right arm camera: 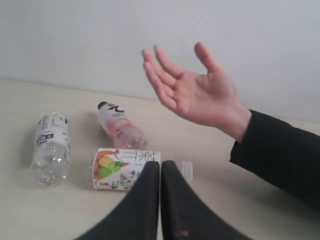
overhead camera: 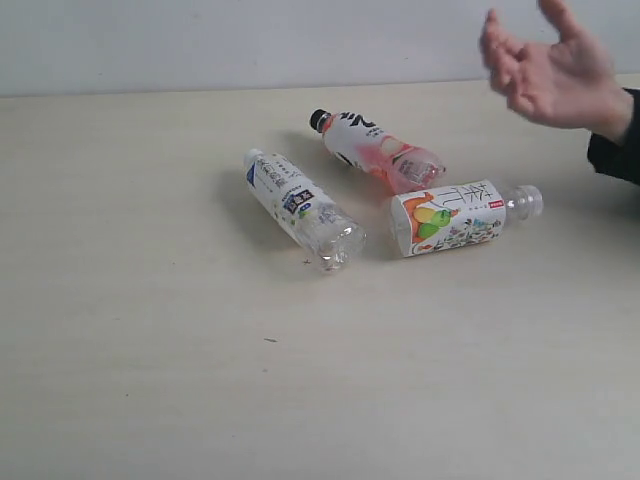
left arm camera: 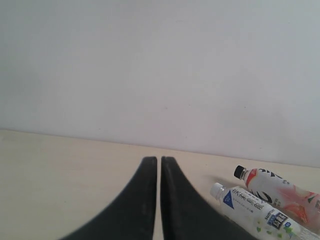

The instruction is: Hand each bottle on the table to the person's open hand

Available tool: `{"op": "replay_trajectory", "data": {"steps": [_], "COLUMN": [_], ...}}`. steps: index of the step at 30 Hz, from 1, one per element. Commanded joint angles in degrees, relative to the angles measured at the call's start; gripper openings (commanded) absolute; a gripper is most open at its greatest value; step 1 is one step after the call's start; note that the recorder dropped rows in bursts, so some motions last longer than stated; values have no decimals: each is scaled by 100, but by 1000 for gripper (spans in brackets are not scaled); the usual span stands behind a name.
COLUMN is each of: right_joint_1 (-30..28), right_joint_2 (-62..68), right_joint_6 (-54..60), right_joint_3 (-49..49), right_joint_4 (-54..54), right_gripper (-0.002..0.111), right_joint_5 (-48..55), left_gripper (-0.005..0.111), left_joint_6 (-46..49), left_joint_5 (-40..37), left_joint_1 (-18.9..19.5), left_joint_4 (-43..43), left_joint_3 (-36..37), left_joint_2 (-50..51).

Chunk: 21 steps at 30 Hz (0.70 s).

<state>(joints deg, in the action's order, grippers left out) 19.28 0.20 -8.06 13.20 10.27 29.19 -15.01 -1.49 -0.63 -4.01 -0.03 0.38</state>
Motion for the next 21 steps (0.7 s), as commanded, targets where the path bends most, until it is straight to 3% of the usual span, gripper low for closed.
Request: {"op": "replay_trajectory", "data": {"steps": [1,13,16,21], "right_joint_1": [8,8,8,8], "right_joint_2": [-20,-20,-20,-20], "right_joint_6": [10,10,10,-9], "right_joint_3": [-22,-22,-22,-8], "right_joint_4": [-18,-18,-18,-403], "right_gripper": [1,1,1,1], "right_joint_5": [55,-183,-922,-3145], "left_gripper": [5,5,5,5], "left_joint_6": [2,2,2,2], "left_joint_5": [26,26,26,26], "left_joint_1": [2,2,2,2], "left_joint_4": [-14,-14,-14,-14], "left_joint_3": [3,3,3,3], "left_joint_2": [-38,-38,-38,-38]}}
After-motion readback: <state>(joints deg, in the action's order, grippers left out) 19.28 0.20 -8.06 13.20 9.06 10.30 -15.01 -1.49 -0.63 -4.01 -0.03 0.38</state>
